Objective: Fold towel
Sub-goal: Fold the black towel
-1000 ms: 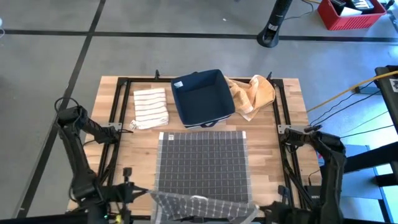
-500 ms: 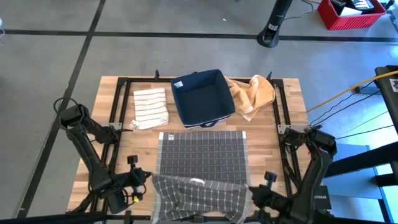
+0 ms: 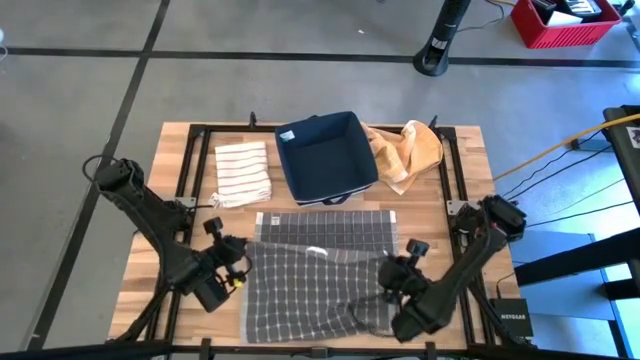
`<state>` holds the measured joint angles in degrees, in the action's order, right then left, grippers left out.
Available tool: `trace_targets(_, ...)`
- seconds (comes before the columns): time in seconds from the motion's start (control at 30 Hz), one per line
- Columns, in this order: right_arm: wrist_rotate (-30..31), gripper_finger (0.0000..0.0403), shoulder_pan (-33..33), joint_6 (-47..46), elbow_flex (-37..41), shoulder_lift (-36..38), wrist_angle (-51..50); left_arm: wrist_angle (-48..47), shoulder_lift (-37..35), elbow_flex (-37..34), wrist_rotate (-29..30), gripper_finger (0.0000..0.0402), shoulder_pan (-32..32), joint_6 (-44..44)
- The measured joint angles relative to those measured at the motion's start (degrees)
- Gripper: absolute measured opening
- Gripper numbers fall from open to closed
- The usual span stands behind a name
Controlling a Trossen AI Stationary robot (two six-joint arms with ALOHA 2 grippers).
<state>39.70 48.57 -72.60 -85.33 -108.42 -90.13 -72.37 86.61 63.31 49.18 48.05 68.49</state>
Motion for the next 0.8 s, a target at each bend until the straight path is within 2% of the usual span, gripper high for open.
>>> trace_targets(0.2,-2.1,0.0000,-1.5,4.1,5.4,1.3,0.1,0.0,0.0,0.0,-0.1,0.0008,-1.7,-2.7)
trace_targets(0.47,-0.9,0.0000,-1.3,6.3,8.4,9.6,0.3,-0.1,0.1,0.0,1.1,0.0008,-3.7,-2.9)
trace_targets(0.6,-5.4,0.0000,-1.3,12.0,8.7,13.9,0.3,-0.1,0.1,0.0,1.2,0.0008,-4.5,-3.1)
trace_targets(0.8,0.1,0.0000,-1.3,13.1,14.5,17.3,0.9,-0.8,0.1,-0.1,1.2,0.0008,-6.2,-2.3)
